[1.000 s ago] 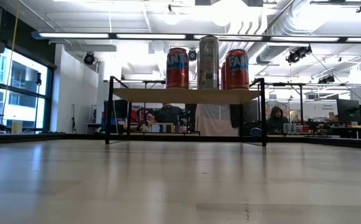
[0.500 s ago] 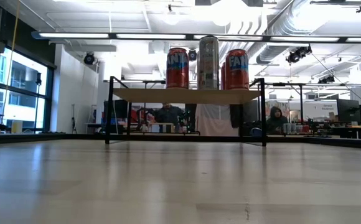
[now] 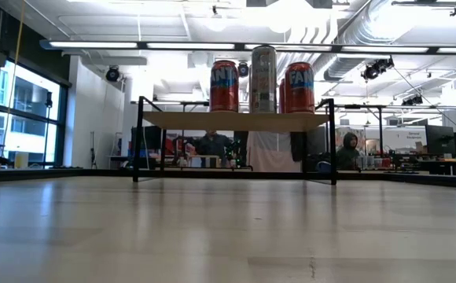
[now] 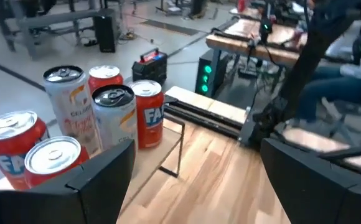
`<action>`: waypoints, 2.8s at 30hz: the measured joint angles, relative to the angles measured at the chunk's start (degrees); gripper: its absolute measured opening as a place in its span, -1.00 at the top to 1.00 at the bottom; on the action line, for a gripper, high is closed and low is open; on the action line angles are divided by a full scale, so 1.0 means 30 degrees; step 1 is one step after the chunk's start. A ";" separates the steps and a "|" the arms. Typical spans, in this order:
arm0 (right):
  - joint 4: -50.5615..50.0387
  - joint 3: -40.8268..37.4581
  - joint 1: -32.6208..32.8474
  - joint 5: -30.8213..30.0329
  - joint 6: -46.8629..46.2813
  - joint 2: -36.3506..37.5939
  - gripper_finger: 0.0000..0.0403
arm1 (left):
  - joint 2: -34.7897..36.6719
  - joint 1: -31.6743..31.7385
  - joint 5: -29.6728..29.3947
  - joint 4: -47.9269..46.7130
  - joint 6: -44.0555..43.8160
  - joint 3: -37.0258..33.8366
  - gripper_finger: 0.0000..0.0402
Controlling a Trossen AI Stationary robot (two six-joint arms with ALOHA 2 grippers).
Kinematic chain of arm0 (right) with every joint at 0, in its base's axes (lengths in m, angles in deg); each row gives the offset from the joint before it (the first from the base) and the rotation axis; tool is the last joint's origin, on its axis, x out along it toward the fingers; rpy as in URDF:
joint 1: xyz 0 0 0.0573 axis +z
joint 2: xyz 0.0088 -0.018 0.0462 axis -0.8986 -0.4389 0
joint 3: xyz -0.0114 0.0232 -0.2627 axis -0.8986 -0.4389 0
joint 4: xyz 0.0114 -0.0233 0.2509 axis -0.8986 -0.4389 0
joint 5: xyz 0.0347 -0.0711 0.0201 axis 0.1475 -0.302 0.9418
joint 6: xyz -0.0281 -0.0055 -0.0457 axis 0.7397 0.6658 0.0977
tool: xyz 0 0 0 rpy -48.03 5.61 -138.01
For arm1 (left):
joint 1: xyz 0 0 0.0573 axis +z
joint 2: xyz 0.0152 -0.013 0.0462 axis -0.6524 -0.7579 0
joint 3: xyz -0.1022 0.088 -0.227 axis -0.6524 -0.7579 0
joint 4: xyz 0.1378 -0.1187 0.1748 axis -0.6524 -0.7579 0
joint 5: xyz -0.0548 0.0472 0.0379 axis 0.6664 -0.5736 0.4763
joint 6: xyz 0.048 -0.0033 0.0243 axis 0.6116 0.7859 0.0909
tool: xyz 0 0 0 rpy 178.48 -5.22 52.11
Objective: Place canned beverage on shelf
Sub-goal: Put the right white soda can on the shelf
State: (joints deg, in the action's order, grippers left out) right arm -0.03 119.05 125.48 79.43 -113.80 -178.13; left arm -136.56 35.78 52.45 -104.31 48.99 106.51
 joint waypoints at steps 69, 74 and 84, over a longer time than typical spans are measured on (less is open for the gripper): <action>0.7407 -0.9060 -0.1437 0.0338 0.1187 0.0682 -0.23 | 0.0227 0.1788 0.2352 -0.1976 0.1302 0.0000 -0.68; 0.7170 -0.9060 -0.4060 0.1165 0.4155 0.1204 -0.24 | 0.0227 0.1922 0.2346 -0.2000 0.1889 0.0000 -0.68; 0.7138 -0.9031 -0.9977 0.2361 0.8341 0.1878 -0.25 | 0.0370 0.2429 0.3899 -0.4610 0.1841 0.0000 -0.68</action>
State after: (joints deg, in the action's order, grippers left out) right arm 21.38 91.96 95.55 86.52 -88.78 -172.50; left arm -135.45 43.07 64.15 -118.14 54.51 106.51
